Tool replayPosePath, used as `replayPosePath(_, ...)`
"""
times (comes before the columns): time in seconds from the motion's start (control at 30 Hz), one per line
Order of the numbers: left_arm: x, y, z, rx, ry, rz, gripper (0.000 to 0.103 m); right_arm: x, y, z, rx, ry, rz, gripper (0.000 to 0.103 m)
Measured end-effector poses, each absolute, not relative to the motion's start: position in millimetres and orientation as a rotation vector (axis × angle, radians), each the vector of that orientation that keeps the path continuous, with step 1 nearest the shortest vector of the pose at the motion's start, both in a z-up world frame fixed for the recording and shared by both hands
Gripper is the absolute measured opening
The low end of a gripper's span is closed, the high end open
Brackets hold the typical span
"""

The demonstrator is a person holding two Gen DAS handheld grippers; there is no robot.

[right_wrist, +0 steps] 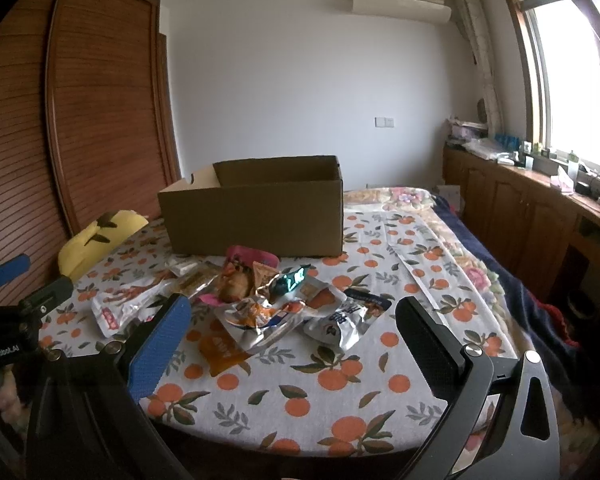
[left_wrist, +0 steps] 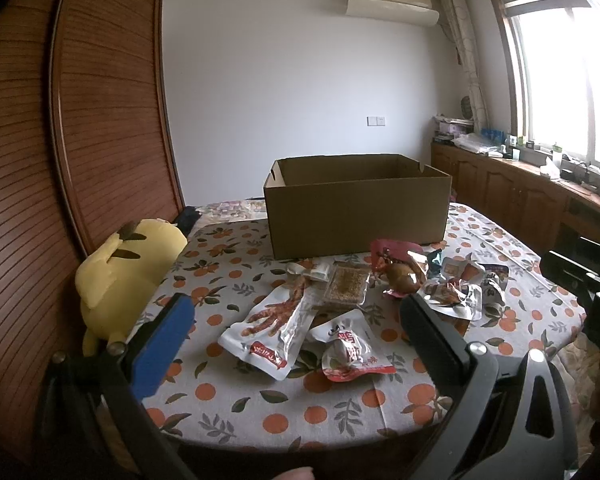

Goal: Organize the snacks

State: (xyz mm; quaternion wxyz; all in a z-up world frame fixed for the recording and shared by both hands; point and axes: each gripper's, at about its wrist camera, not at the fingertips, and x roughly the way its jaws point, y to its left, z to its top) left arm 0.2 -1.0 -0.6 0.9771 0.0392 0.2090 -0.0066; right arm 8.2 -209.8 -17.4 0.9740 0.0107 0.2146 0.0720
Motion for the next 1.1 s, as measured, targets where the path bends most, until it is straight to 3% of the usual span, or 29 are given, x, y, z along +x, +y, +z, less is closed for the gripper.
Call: replayPosePath(1.1,0.5,8.4,-3.9,0.059,0.423,-0.016,0.103,9.5,-210.6,-18.7,0.030,0.438,0.143,0.103)
